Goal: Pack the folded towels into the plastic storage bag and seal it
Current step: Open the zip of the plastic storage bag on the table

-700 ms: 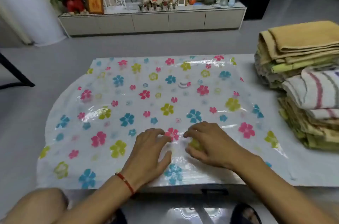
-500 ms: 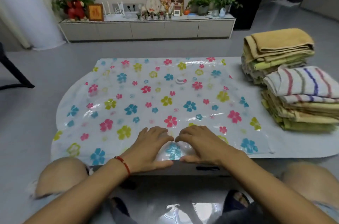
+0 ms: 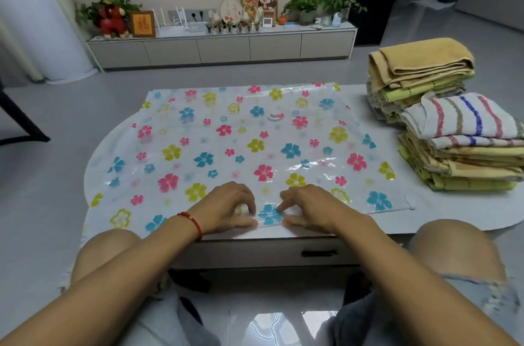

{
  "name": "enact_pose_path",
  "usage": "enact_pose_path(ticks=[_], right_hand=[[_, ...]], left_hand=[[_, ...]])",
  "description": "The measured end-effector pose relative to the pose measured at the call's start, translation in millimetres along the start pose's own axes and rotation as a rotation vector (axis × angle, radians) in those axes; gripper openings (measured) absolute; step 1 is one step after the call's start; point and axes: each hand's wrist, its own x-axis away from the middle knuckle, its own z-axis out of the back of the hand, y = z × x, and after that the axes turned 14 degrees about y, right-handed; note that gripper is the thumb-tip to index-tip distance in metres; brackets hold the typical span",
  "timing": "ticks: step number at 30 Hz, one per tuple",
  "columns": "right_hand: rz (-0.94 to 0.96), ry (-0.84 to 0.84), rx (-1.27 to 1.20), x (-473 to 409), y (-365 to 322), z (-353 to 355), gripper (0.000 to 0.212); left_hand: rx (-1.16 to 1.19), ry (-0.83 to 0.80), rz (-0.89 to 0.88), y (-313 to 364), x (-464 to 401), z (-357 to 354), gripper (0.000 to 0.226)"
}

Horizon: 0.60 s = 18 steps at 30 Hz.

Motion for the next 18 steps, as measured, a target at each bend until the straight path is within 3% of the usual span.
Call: enact_pose_path(ticks=[10, 18], right_hand=[[-0.166, 0.021, -0.140, -7, -9, 0, 0.012], [0.034, -0.009, 0.130, -2, -22, 3, 0.017]], left_hand=[[0.090, 0.086, 0.046, -8, 13, -11, 0.027], [-0.128, 0.115, -0.164, 10, 19, -11, 0.025]])
